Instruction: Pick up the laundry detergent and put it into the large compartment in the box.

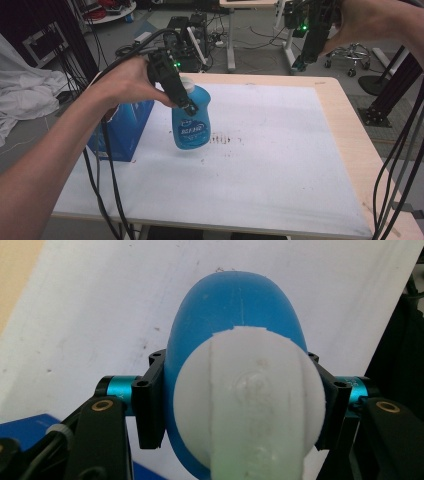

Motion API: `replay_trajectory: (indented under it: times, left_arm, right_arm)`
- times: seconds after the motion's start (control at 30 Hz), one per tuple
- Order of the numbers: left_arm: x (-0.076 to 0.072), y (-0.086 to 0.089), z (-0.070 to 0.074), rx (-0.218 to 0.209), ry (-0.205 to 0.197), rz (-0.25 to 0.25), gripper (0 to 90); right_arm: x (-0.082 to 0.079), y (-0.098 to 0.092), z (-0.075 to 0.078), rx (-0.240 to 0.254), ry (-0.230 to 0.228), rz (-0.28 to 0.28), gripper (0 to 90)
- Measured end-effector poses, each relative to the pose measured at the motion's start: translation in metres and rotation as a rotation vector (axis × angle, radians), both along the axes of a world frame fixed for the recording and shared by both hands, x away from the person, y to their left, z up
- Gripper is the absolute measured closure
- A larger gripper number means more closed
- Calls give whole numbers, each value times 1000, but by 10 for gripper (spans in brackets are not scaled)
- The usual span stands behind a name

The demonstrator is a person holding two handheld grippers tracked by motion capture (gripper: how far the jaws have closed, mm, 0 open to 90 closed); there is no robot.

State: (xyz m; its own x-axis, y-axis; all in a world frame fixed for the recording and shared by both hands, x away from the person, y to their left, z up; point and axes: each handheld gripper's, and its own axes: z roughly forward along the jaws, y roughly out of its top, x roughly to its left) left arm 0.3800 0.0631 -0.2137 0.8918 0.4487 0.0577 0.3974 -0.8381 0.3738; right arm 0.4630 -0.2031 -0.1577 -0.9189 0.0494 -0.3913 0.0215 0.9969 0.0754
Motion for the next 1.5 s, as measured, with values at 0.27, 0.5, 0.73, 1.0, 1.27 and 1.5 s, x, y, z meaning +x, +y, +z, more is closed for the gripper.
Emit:
replay_trajectory:
  times: [0.27, 0.5, 0.73, 1.0, 1.27, 1.5]
  left_arm:
    - [1, 1, 44, 29, -22, 11, 385]
    - [2, 5, 80, 28, -42, 18, 385]
    - [9, 16, 111, 28, -46, 59, 386]
    - [16, 36, 139, 14, -53, 104, 386]
    - [21, 70, 151, -10, -55, 176, 386]
    - [21, 105, 156, 11, -61, 243, 386]
  right_arm:
    - [0, 0, 1, 7, 1, -2, 138]
    - [0, -3, 2, 10, -3, 3, 138]
    - [-1, -10, 5, 17, -7, -13, 138]
    - [-3, -11, 6, 19, -10, -7, 138]
    - [-1, -9, 4, 13, -8, 2, 138]
    - [0, -6, 2, 10, -8, 6, 138]
